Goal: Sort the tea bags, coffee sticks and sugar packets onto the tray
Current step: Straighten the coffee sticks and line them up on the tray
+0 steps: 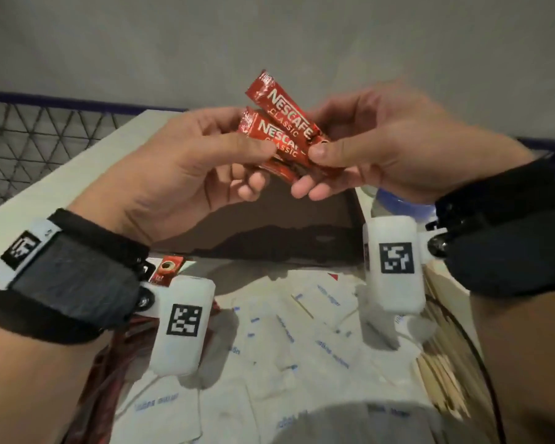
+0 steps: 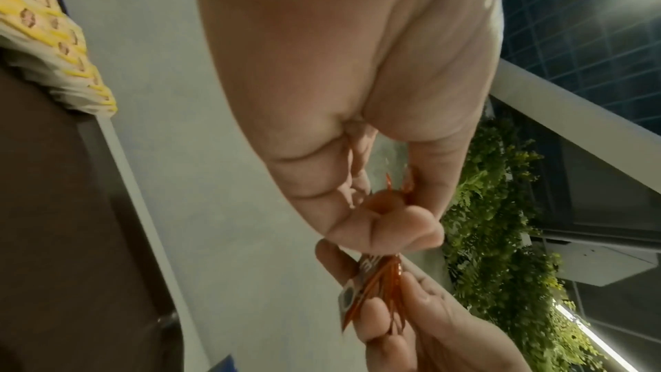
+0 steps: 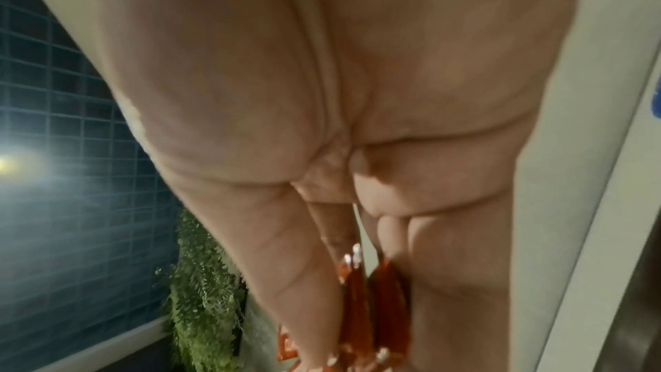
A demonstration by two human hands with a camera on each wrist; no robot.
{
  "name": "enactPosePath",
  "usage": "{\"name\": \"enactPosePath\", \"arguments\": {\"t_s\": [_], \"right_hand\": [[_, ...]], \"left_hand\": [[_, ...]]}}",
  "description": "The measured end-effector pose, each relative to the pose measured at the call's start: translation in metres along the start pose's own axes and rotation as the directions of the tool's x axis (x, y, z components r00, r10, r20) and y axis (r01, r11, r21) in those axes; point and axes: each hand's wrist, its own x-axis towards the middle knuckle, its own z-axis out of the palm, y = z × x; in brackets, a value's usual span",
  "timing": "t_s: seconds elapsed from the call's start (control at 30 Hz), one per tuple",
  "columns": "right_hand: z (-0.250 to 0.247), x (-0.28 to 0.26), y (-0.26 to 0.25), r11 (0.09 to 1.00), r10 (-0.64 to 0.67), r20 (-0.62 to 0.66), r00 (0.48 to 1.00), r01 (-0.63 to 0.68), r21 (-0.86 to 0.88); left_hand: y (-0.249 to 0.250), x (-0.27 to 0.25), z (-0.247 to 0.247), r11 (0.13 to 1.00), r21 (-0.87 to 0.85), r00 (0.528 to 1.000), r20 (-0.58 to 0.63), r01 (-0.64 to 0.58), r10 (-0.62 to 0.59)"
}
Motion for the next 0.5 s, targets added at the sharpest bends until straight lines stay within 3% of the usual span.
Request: {"name": "enactPosePath", "arguments": {"t_s": [0.23,0.5], "right_hand": [[0.008,0.011,0.017,0.997,0.068,0.149,0.986,-0.071,0.018],[0.020,0.017,0.018,0.996,0.071,0.052,0.996,-0.073,0.053]], "left_hand": [[-0.013,-0.013,0.000,0.995,-0.102,0.991,-0.135,-0.015,0.001],[-0.024,-0.017,0.013,0.997,-0.051,0.954,-0.291,0.054,-0.067]]}}
